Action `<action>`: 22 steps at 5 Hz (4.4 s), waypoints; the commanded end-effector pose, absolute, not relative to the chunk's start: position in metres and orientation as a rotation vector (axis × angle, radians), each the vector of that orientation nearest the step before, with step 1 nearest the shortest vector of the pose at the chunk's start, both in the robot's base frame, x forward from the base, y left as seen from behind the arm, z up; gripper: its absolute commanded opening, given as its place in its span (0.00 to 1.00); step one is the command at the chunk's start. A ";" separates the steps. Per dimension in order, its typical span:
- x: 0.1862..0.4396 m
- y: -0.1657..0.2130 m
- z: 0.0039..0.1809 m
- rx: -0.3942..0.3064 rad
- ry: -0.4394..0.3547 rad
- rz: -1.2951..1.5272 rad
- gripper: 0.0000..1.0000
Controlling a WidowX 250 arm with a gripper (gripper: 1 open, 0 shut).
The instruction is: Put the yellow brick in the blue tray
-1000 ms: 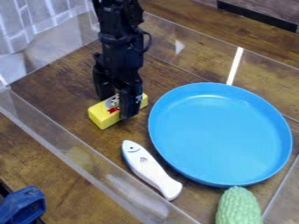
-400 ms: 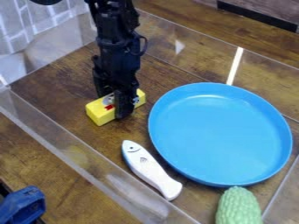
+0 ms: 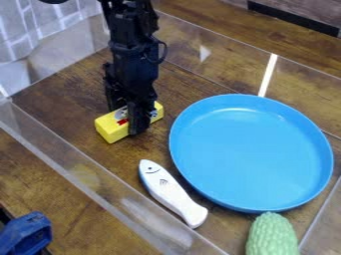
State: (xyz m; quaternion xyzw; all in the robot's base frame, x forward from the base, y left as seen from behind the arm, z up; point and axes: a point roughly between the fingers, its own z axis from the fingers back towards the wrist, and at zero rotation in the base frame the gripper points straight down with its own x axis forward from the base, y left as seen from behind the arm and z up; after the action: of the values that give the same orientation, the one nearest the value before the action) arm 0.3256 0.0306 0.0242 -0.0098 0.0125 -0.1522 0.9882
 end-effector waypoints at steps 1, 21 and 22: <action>0.340 0.034 0.052 0.015 -0.044 -0.300 0.00; 0.406 -0.007 0.157 0.235 -0.185 -0.347 0.00; 0.406 -0.012 0.158 0.232 -0.199 -0.337 0.00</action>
State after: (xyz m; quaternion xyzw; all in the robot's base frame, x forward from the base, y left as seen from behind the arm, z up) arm 0.4007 -0.0063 0.1316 0.1110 -0.0596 -0.1642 0.9783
